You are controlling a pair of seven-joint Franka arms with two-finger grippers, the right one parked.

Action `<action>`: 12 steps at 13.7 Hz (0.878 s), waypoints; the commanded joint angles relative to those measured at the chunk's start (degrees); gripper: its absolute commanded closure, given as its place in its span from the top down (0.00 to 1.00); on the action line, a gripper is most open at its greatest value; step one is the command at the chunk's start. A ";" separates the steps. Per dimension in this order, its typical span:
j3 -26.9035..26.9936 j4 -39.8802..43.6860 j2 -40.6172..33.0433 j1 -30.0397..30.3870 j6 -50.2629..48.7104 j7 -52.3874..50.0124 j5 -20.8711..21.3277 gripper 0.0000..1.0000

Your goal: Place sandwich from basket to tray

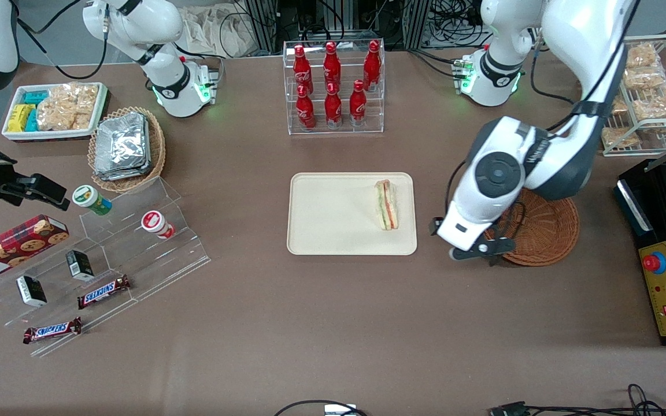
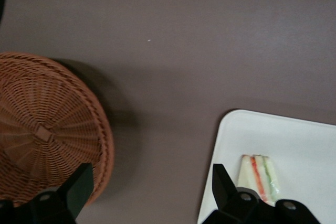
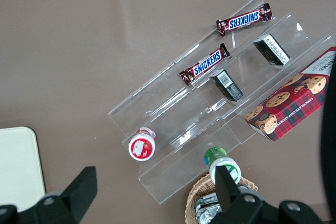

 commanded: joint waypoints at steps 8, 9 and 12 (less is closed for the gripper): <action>1.60 5.71 -8.89 12.36 -13.95 25.03 -6.60 1.00; 3.96 6.77 -9.33 11.49 -15.26 26.44 -6.68 1.00; 9.68 8.27 -11.70 7.36 -17.21 32.41 -7.12 1.00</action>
